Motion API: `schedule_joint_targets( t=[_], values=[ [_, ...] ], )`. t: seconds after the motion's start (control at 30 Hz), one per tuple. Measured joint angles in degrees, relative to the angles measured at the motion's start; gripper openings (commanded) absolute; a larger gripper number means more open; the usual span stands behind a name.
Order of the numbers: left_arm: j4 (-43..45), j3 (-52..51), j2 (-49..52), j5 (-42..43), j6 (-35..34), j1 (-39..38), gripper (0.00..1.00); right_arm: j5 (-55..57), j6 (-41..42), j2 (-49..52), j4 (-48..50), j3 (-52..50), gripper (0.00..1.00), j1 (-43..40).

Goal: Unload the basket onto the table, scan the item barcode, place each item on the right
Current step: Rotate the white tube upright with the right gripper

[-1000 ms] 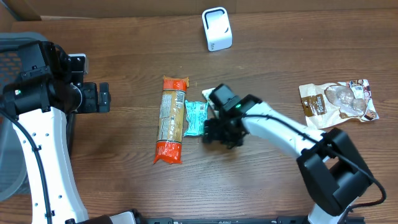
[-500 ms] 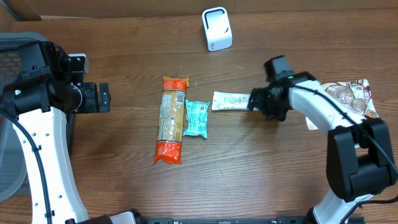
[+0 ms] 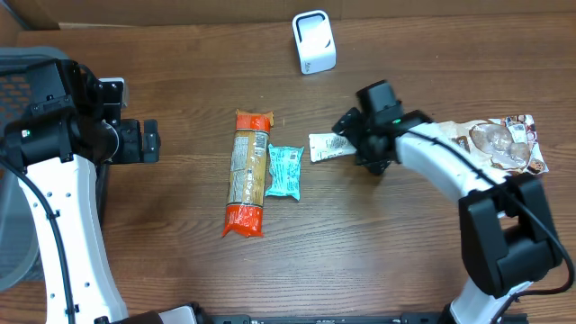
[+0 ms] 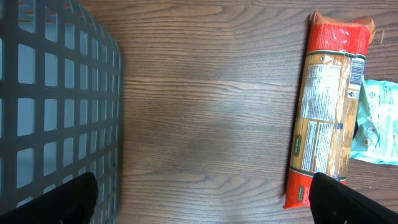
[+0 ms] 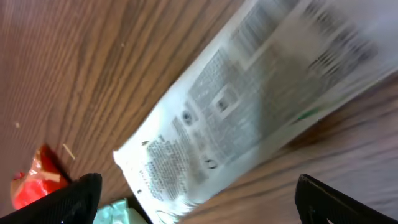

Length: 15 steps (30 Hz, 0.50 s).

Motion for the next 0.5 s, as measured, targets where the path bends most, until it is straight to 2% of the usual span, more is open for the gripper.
schedule_joint_targets(
  t=[0.13, 0.23, 0.43, 0.5],
  values=[
    [0.00, 0.00, 0.00, 0.00, 0.00, 0.00, 1.00, 4.66, 4.98, 0.00, 2.99, -2.01, 0.81, 2.36],
    [0.00, 0.00, -0.02, 0.00, 0.00, 0.00, 0.99, 7.30, 7.13, 0.00, 4.00, -3.26, 0.79, 2.47],
    [0.00, 0.00, 0.00, 0.00, 0.00, 0.00, 0.99, 9.44, 4.87, 0.00, 8.66, -7.23, 0.62, 2.34],
    [0.00, 0.00, -0.02, 0.00, 0.00, 0.00, 1.00, 9.68, 3.10, -0.02, 10.03, -7.85, 0.53, 2.34]
  ],
)
